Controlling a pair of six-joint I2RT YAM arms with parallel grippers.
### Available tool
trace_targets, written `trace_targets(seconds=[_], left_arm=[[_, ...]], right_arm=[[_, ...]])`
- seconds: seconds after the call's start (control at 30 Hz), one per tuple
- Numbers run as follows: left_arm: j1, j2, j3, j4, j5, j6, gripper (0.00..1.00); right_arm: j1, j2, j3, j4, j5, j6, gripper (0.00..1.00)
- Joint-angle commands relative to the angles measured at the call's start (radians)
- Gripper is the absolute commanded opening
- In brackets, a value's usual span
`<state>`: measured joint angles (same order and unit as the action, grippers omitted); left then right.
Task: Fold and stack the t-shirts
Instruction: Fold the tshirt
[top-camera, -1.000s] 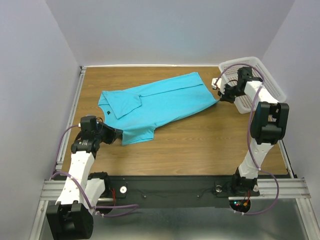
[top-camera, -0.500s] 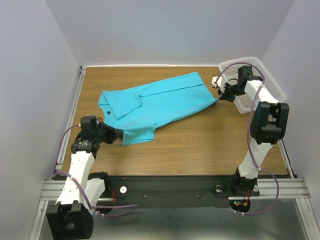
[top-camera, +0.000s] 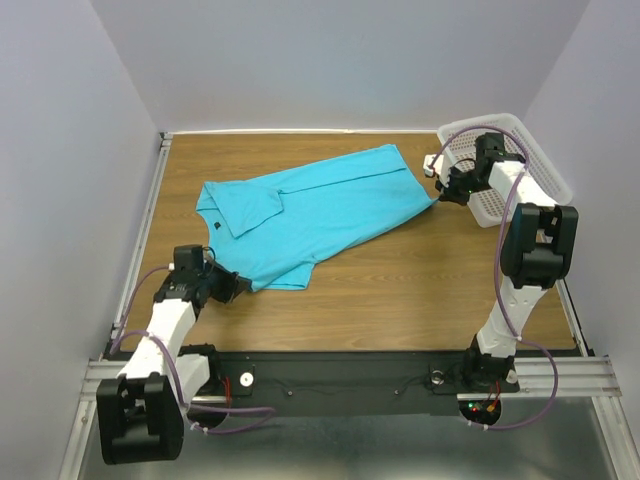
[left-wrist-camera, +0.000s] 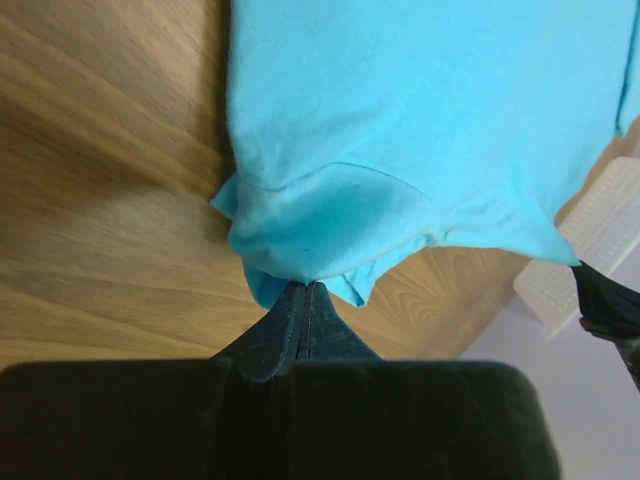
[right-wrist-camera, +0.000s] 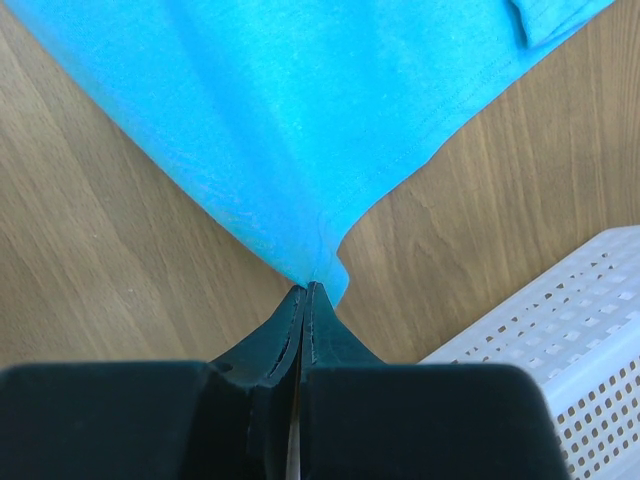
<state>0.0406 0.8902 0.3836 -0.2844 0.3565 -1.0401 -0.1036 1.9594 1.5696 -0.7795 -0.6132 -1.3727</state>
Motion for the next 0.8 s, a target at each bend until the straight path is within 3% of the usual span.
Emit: trace_targets(seconds=[0.0,0.4,0.5,0.63,0.77], left_arm=[[-0.002,0.079,0.032,0.099,-0.042,0.06,0.0],[-0.002,0.179,0.164,0.087,-0.148,0.244,0.0],[-0.002,0.191,0.161,0.093,-0.131,0.281,0.08],[-0.002,0.216,0.161,0.125,-0.082,0.322,0.35],[-0.001,0.191,0.19,0.133,-0.063,0.371,0.49]], right_arm=[[-0.007,0.009,-0.008,-0.007,-0.031,-0.012,0.01],[-0.007,0.015,-0.016,-0.007,-0.051,-0.017,0.01],[-0.007,0.016,-0.016,-0.009,-0.053,-0.019,0.01],[-0.007,0.018,-0.017,-0.007,-0.056,-0.017,0.01],[-0.007,0.016,-0.02,-0.009,-0.054,-0.017,0.01]])
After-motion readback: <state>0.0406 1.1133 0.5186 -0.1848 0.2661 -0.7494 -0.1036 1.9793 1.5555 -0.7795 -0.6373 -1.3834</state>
